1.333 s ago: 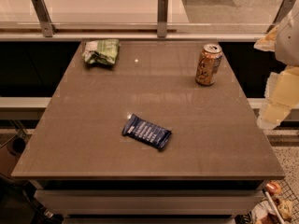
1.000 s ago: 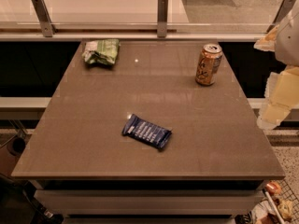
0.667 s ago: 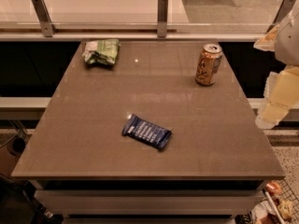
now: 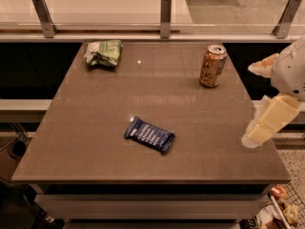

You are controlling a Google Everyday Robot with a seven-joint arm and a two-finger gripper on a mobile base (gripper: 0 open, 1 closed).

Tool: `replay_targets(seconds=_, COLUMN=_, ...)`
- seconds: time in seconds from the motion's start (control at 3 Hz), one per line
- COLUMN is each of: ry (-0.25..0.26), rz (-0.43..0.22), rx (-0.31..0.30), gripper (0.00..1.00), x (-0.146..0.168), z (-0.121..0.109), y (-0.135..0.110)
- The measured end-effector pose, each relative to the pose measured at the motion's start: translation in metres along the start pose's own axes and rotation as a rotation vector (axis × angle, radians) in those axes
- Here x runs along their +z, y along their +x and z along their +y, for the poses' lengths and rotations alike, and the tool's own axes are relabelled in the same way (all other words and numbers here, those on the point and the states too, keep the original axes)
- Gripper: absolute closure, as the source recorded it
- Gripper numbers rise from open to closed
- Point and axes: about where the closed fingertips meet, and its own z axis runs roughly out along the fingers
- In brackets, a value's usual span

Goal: Move rxbar blueberry near green jalapeno chip bag

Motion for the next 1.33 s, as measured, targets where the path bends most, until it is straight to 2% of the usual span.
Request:
replay_targets(seconds=0.67, ry=-0.049, rz=-0.233, rx=0.105, gripper=0.0, x=0.045, z=0.04, y=-0.001)
replay_targets(seconds=1.0, ry=-0.053, rz=-0.354, rx=0.143, gripper=0.0, x=0.076, z=0.055, y=-0.009)
replay_targets(seconds=1.33, ry=-0.033, rz=-0.458, rx=0.161, gripper=0.0, x=0.108, z=0.055, y=-0.023)
